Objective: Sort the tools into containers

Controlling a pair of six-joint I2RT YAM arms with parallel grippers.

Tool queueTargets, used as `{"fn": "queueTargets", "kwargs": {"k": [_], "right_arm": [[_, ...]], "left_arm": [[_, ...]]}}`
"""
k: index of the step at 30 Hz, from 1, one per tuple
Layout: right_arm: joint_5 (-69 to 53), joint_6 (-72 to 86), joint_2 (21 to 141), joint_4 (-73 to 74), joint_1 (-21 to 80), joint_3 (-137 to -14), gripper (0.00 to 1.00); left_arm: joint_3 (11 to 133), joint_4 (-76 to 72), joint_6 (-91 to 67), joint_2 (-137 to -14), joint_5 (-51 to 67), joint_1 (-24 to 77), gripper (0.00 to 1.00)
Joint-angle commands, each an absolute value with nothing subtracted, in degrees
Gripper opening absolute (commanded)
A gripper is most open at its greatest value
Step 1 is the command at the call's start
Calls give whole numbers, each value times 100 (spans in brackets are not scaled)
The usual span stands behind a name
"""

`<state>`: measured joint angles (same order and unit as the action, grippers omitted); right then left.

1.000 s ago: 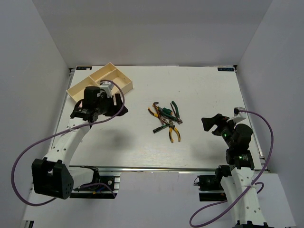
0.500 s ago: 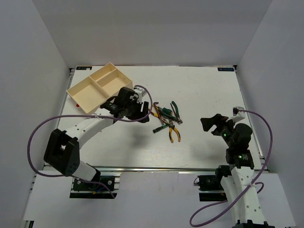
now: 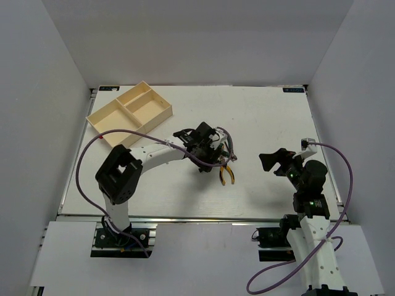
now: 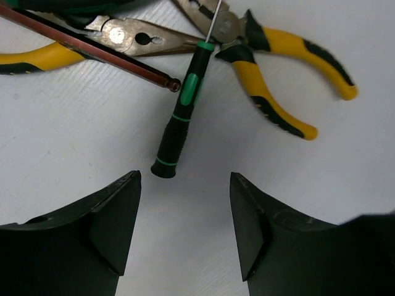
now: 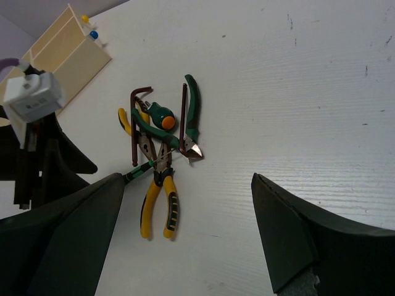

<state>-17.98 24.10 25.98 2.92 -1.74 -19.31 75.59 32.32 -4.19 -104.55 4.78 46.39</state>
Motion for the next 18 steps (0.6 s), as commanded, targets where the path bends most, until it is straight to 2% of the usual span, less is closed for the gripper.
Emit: {"fn": "queueTargets", "kwargs": {"k": [1,9,18], "right_arm": [[-1863,2338,2602,97,-158,-1934,89],[-1890,2320,2584,132,-158,-1925,89],[-1969,2312,2593,114,-158,-1934,89]], "left_arm": [[7988,3559,-115,-10546,88,4658,69],[8428,3727,182,-10986,-193,4764,67],[8903,4052,580,-11513,211,4764,63]]}}
